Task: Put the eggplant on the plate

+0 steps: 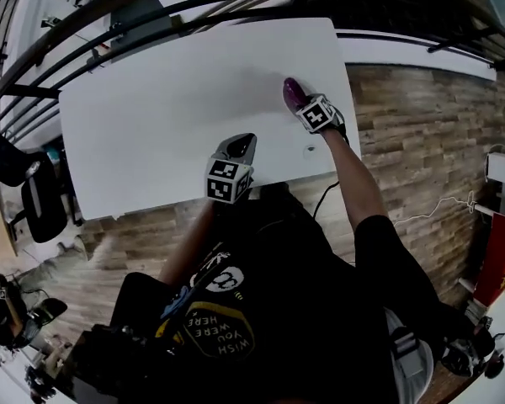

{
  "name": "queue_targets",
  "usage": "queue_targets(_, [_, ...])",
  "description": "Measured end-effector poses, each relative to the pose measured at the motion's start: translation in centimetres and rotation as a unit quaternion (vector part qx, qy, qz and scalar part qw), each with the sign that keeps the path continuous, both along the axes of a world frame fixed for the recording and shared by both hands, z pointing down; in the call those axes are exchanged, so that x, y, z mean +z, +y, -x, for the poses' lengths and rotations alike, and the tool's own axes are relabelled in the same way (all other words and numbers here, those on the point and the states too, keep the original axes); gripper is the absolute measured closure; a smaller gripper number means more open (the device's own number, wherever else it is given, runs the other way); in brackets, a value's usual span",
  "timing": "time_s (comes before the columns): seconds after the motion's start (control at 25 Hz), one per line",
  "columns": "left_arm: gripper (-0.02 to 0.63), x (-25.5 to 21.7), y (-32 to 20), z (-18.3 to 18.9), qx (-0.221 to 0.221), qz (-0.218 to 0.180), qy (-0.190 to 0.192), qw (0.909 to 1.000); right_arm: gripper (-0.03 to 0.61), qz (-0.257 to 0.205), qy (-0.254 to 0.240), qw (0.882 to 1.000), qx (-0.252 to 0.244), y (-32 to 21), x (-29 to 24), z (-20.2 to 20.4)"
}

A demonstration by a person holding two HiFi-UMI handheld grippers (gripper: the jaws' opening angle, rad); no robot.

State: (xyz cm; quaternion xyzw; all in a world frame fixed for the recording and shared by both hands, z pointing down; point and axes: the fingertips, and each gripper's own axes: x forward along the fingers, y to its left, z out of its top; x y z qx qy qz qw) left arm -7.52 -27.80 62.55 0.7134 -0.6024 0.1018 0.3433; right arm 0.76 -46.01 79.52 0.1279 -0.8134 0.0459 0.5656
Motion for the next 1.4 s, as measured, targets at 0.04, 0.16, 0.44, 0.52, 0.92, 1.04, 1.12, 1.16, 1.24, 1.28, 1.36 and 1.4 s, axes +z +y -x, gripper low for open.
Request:
queue_targets(0.04, [0.609,-0.1,0.3,0.3,-0.003,0.001,-0.001,1.0000,0.394,-0.003,0.001,1.000,-0.001,0.0,0.0,0.2])
queue_targets(0.16, [0.609,-0.6,0.5,0.7,-0.001,-0.003,-0.002,1.0000,0.376,-0.022,0.001,1.000,0.002,0.2,-0.5,-0.3])
queue_targets(0.44, [0.609,-3.1,-1.2,0.9,0.021,-0.042,-0.024,0.9986,0.349,-0.054,-0.142,0.981,0.118,4.3,-8.7,-4.1])
queue_targets(0.52, [0.609,-5.0,-2.0,0.5,0.028,-0.068,-0.030,0.9968,0.385,-0.070,-0.214,0.961,0.160,6.8,-13.5,-5.5])
queue_targets(0.92, [0.609,-14.7,-4.1,-5.3,0.064,-0.190,-0.049,0.9785,0.580,-0.179,-0.412,0.847,0.283,13.7,-29.8,-11.7])
queue_targets(1.04, [0.609,-15.3,-3.7,-6.4,0.082,-0.200,-0.059,0.9746,0.580,-0.189,-0.424,0.838,0.286,13.1,-31.1,-12.3])
queue_targets(1.12, [0.609,-15.4,-3.3,-6.8,0.087,-0.203,-0.062,0.9734,0.580,-0.190,-0.421,0.833,0.305,12.8,-31.1,-13.4])
queue_targets(1.16, [0.609,-15.4,-3.2,-6.8,0.087,-0.203,-0.062,0.9734,0.580,-0.187,-0.423,0.829,0.313,12.7,-31.1,-13.7])
queue_targets(1.24, [0.609,-15.4,-2.9,-6.6,0.085,-0.200,-0.062,0.9742,0.580,-0.181,-0.428,0.827,0.316,12.8,-31.1,-13.8])
queue_targets(1.28, [0.609,-15.3,-2.8,-6.5,0.084,-0.198,-0.063,0.9745,0.580,-0.177,-0.429,0.829,0.313,13.0,-31.0,-13.5])
queue_targets(1.36, [0.609,-15.3,-2.6,-6.4,0.083,-0.196,-0.064,0.9748,0.580,-0.169,-0.432,0.832,0.305,13.3,-31.0,-13.0])
queue_targets(1.4, [0.609,-15.3,-2.6,-6.4,0.083,-0.196,-0.065,0.9750,0.580,-0.165,-0.434,0.833,0.302,13.4,-31.0,-12.8])
